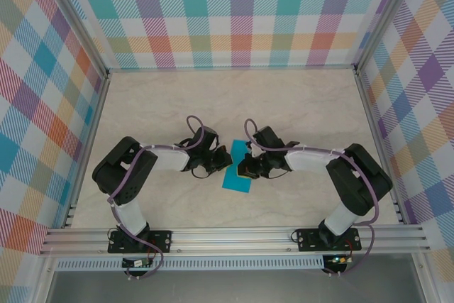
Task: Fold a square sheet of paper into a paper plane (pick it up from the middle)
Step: Fold the triangle a second time at the center of the table.
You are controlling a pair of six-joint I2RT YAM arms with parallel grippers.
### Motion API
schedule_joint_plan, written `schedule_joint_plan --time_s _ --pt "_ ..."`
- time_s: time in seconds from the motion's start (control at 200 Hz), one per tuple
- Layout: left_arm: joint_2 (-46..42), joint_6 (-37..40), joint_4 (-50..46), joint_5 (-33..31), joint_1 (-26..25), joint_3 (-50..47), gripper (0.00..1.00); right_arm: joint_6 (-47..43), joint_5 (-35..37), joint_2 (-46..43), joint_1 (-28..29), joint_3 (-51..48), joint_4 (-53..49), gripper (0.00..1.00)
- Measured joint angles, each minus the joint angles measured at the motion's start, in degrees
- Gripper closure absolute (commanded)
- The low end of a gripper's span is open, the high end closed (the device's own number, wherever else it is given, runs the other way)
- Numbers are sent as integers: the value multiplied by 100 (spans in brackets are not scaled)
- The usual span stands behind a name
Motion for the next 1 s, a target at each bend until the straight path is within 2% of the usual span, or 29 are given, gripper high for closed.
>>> schedule_joint_plan --time_s 0.17,0.385,0.72,1.0 --pt "0 -26 2 0 -4 0 100 -2 -7 535 0 439 0 93" --pt "0 -37 0 -2 -11 -2 100 -61 20 968 0 498 -103 93" --pt "0 -66 -7 -37 -11 0 100 -94 -42 839 -2 304 35 90" --pt "0 -83 -15 -46 -11 0 100 -160 -136 369 -2 -293 46 88"
